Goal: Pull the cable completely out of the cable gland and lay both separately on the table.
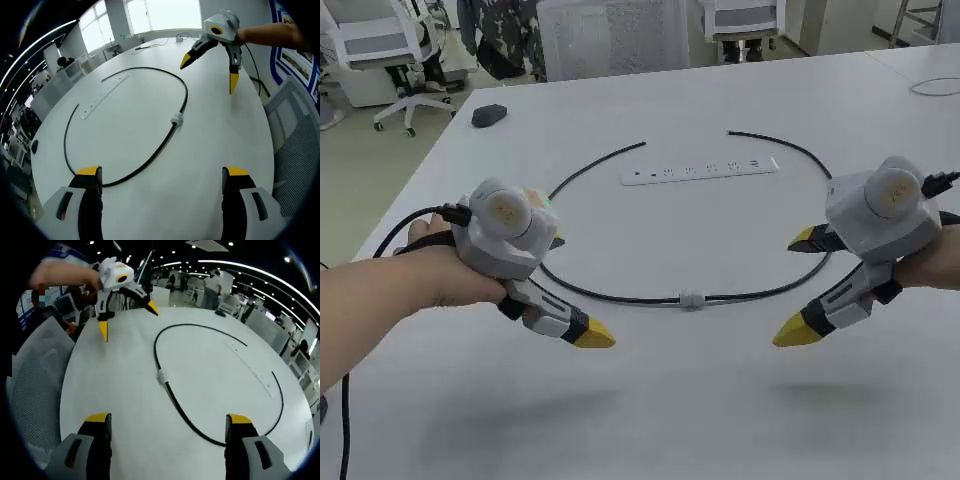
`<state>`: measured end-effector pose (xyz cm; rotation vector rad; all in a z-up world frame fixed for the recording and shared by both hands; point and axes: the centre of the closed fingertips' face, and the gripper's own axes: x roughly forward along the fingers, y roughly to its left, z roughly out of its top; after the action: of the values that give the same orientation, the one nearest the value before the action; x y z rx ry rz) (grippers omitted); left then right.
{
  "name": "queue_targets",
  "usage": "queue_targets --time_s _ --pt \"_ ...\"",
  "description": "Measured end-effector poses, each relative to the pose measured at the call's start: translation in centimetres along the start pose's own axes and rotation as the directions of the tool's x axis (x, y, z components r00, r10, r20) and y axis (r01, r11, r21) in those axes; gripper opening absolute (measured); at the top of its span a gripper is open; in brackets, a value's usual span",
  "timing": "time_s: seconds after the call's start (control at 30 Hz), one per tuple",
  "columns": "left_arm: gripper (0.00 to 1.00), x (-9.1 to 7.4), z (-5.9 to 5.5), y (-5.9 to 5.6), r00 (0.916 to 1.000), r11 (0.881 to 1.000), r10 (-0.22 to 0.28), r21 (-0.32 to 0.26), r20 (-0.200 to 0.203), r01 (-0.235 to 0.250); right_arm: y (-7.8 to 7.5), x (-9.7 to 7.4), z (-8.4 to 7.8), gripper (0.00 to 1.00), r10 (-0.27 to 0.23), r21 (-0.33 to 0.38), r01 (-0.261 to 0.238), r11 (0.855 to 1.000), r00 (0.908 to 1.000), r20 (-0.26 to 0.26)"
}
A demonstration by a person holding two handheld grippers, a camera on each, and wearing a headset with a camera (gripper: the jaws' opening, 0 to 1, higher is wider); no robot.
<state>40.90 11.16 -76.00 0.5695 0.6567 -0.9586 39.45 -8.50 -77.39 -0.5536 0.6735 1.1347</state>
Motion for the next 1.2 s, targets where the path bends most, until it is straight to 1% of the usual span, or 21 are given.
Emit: queue_targets --time_s 0.17,0.27,0.4,0.6,0.67,0.73,0.8,0.83,0.9,0.93,1.0,1.03,1.07,1.13,1.17,1.2 --pt "1.0 0.3 -0.5 0.0 0.9999 1.0 -0.005 0.004 -0.015 0.005 -0.2 -0.1 -0.2 0.9 -0.003 0.001 0.003 1.0 1.0 -0.001" --pt "1.0 0.4 -0.5 -0.2 0.9997 1.0 -0.015 -0.013 -0.018 0.014 -0.3 -0.2 -0.4 0.9 -0.007 -0.001 0.007 1.0 1.0 -0.005" --pt "1.0 0.5 -0.9 -0.3 0.9993 1.0 -0.018 -0.009 -0.034 0.017 -0.4 -0.2 -0.4 0.9 -0.008 0.003 0.008 1.0 1.0 0.0" --pt "1.0 0.5 -1.0 -0.3 0.9992 1.0 -0.024 -0.02 -0.032 0.024 -0.4 -0.2 -0.6 0.9 -0.005 0.0 0.005 1.0 1.0 -0.003" --pt "1.0 0.6 -1.5 -0.4 0.9985 0.999 -0.029 -0.033 -0.047 0.028 -0.3 -0.3 -0.7 0.89 0.001 -0.008 -0.001 1.0 1.0 -0.007" --pt "1.0 0.6 -1.6 -0.5 0.9985 0.999 -0.032 -0.031 -0.045 0.031 -0.4 -0.5 -0.8 0.89 0.002 -0.006 -0.002 1.0 1.0 -0.008" --pt "1.0 0.6 -1.8 -0.4 0.9988 0.999 -0.025 -0.031 -0.042 0.024 -0.9 -0.7 -0.8 0.88 -0.003 0.007 0.003 1.0 1.0 -0.002" --pt "1.0 0.6 -1.7 -0.3 0.9989 0.999 -0.025 -0.039 -0.04 0.023 -0.9 -0.7 -0.8 0.87 -0.001 0.014 0.001 1.0 1.0 0.001" --pt "1.0 0.7 -1.3 -0.1 0.9996 0.998 -0.025 -0.056 -0.017 0.024 -1.0 -0.7 -0.5 0.83 0.003 0.021 -0.003 1.0 1.0 0.008" --pt "1.0 0.7 -1.2 -0.1 0.9996 0.997 -0.026 -0.071 -0.009 0.025 -1.2 -0.6 -0.4 0.81 -0.005 0.011 0.004 1.0 0.9999 0.012" --pt "1.0 0.9 -0.3 -0.7 0.9976 0.995 -0.061 -0.082 0.033 0.063 -1.3 -0.3 -0.1 0.8 -0.007 -0.009 0.007 1.0 0.9999 0.015" --pt "1.0 1.1 -0.2 -0.9 0.9975 0.994 -0.064 -0.091 0.029 0.067 -1.2 -0.1 0.0 0.79 0.003 -0.016 -0.003 1.0 0.9999 0.014" --pt "1.0 1.3 -0.2 -1.1 0.9972 0.994 -0.07 -0.088 0.028 0.072 -1.1 0.1 0.1 0.77 0.012 -0.019 -0.012 1.0 0.9998 0.016" --pt "1.0 1.7 0.1 -1.2 0.9972 0.996 -0.068 -0.06 0.03 0.07 -0.8 0.5 0.7 0.77 0.033 -0.01 -0.033 0.999 0.9989 0.034" --pt "1.0 1.9 0.4 -1.2 0.9974 0.997 -0.062 -0.037 0.038 0.064 -0.8 0.8 0.9 0.77 0.036 -0.01 -0.036 0.999 0.9987 0.036" --pt "1.0 2.0 0.5 -1.2 0.9974 0.998 -0.06 -0.032 0.04 0.061 -0.8 0.9 1.0 0.75 0.035 -0.012 -0.035 0.999 0.9988 0.036"
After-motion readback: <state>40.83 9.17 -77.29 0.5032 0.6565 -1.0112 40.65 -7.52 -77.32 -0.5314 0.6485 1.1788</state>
